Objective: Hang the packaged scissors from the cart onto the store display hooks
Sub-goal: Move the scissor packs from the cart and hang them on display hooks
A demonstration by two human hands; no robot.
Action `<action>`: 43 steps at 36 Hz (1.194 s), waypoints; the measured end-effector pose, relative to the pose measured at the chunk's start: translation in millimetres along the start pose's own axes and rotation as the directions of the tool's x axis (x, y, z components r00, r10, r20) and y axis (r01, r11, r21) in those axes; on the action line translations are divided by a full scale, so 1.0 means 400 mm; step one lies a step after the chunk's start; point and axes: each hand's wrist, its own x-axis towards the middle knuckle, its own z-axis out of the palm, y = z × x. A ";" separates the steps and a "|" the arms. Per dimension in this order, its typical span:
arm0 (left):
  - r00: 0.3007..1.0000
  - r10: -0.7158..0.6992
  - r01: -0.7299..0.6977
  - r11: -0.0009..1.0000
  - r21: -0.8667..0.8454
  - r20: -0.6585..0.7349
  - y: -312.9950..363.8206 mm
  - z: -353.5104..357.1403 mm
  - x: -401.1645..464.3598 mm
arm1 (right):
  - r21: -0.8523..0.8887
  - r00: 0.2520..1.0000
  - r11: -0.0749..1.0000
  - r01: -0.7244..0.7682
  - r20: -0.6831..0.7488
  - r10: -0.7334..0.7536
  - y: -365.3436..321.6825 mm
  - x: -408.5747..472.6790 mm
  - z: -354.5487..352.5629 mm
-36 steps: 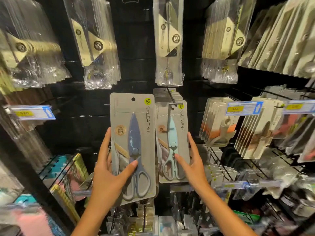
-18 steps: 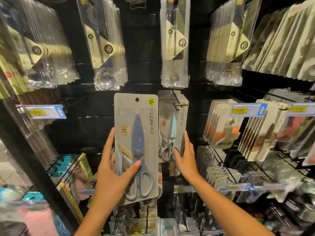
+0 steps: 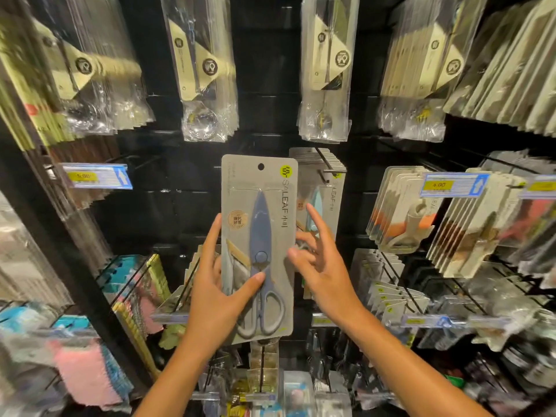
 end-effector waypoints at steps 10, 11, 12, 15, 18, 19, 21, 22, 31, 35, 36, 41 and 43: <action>0.975 -0.103 0.097 0.994 0.043 0.196 -0.041 0.022 -0.025 | -0.073 0.995 0.996 -0.046 -0.092 0.039 0.028 -0.058 -0.025; 0.966 -0.124 0.114 0.992 0.054 0.228 -0.047 0.026 -0.025 | -0.087 0.994 0.995 -0.052 -0.104 0.043 0.034 -0.064 -0.032; 0.957 -0.139 0.126 0.990 0.068 0.253 -0.051 0.033 -0.024 | -0.102 0.992 0.993 -0.058 -0.116 0.046 0.037 -0.068 -0.039; 0.939 -0.148 0.124 0.988 0.096 0.310 -0.057 0.057 -0.021 | -0.120 0.986 0.990 -0.070 -0.158 0.050 0.048 -0.079 -0.069; 0.926 -0.142 0.113 0.988 0.102 0.349 -0.056 0.087 -0.009 | -0.146 0.981 0.985 -0.092 -0.185 0.064 0.054 -0.085 -0.099; 0.922 -0.140 0.112 0.989 0.098 0.360 -0.054 0.097 -0.003 | -0.146 0.978 0.985 -0.095 -0.196 0.066 0.054 -0.085 -0.108; 0.915 -0.133 0.105 0.990 0.093 0.382 -0.048 0.117 0.007 | -0.145 0.974 0.985 -0.097 -0.217 0.064 0.049 -0.087 -0.123; 0.911 -0.132 0.104 0.990 0.093 0.392 -0.045 0.125 0.013 | -0.147 0.973 0.984 -0.099 -0.224 0.064 0.047 -0.087 -0.132; 0.880 -0.182 0.173 0.983 0.059 0.440 -0.034 0.164 0.061 | -0.139 0.974 0.982 -0.127 -0.206 0.096 0.039 -0.063 -0.196; 0.880 -0.197 0.191 0.980 0.057 0.432 -0.035 0.168 0.074 | -0.139 0.979 0.984 -0.113 -0.186 0.087 0.039 -0.046 -0.210; 0.880 -0.202 0.198 0.979 0.055 0.429 -0.036 0.170 0.076 | -0.139 0.980 0.984 -0.109 -0.182 0.083 0.041 -0.041 -0.212; 0.878 -0.229 0.216 0.973 0.079 0.420 -0.045 0.176 0.083 | -0.154 0.985 0.982 -0.107 -0.150 0.084 0.061 -0.023 -0.219; 0.877 -0.240 0.219 0.971 0.096 0.416 -0.053 0.179 0.088 | -0.160 0.986 0.981 -0.109 -0.141 0.087 0.071 -0.018 -0.222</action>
